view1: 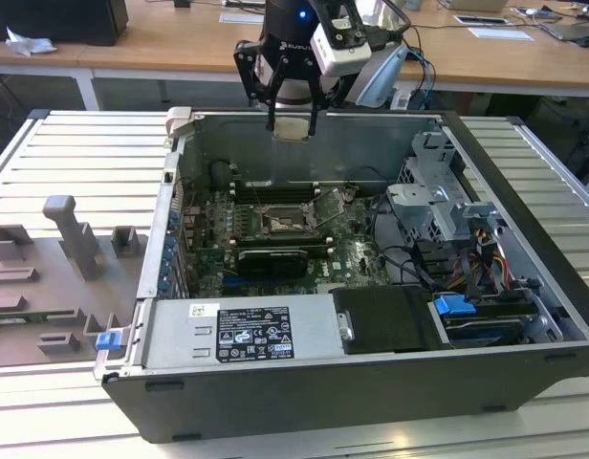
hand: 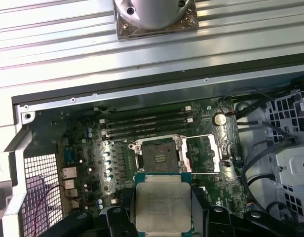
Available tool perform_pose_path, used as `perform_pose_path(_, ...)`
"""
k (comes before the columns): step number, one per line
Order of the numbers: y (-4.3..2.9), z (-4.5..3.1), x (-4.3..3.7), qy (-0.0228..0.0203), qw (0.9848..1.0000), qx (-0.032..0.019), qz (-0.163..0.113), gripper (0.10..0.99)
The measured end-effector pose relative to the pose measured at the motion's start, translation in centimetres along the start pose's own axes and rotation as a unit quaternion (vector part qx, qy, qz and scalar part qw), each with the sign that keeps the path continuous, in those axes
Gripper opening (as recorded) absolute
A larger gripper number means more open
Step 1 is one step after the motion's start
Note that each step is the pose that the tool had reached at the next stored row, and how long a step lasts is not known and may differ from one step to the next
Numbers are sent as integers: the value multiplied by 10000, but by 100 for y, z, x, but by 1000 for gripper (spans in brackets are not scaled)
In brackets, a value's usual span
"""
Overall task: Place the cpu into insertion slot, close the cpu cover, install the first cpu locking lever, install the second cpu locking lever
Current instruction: 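Place the cpu into insertion slot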
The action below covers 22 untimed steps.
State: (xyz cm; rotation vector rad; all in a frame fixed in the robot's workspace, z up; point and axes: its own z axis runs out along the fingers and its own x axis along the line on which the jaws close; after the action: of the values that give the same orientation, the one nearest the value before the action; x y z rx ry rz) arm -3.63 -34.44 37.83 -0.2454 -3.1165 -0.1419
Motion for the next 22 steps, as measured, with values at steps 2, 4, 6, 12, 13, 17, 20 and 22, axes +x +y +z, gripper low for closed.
perform_pose_path(2,0,0,0,-5,10000,-1,52,541)
perform_pose_path(4,0,0,0,-9,10000,-2,97,541)
perform_pose_path(6,0,0,0,-12,9999,-2,128,541)
perform_pose_path(12,0,0,0,-19,9998,-4,214,541)
perform_pose_path(13,0,0,0,-20,9997,-4,225,541)
perform_pose_path(17,0,0,0,-26,9996,-5,287,541)
perform_pose_path(20,0,0,0,-30,9995,-6,329,541)
perform_pose_path(22,0,0,0,-32,9993,-7,359,541)
